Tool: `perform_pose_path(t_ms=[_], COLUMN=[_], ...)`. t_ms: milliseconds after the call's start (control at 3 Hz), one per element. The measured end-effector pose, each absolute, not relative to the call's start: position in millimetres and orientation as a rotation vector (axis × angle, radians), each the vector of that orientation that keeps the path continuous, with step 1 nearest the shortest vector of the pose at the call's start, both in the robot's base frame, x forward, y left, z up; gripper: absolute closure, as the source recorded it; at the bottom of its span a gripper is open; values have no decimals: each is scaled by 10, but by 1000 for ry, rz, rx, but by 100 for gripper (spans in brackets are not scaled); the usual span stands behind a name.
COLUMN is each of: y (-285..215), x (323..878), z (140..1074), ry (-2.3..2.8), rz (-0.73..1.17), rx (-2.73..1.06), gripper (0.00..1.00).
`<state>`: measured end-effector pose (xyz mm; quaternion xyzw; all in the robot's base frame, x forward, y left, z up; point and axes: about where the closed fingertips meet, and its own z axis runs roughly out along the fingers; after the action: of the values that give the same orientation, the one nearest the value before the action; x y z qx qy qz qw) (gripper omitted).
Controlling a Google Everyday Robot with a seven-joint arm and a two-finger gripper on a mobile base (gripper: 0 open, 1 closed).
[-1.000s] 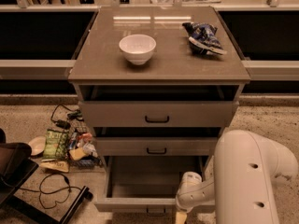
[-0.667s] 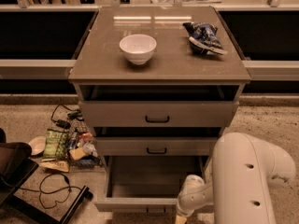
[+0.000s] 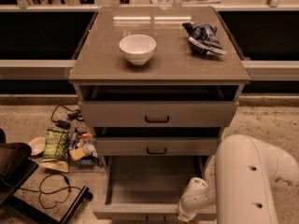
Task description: Open bottom drawer
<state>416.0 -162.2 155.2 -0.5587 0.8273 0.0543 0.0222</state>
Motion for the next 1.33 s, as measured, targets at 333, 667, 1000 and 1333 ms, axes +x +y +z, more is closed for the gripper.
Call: perform_pose_path(t_ms=[333,667,1000,1333], y=[-1622,-1609,-1606,-1589], x=[4156,4046,4031,3952], z=[1557,1648,1637,1646], ry=[2565,2608,2612,2634], rz=[167,136,134,125], rx=[-1729,-1684,-1677,-1644], gripper=[100,100,100,100])
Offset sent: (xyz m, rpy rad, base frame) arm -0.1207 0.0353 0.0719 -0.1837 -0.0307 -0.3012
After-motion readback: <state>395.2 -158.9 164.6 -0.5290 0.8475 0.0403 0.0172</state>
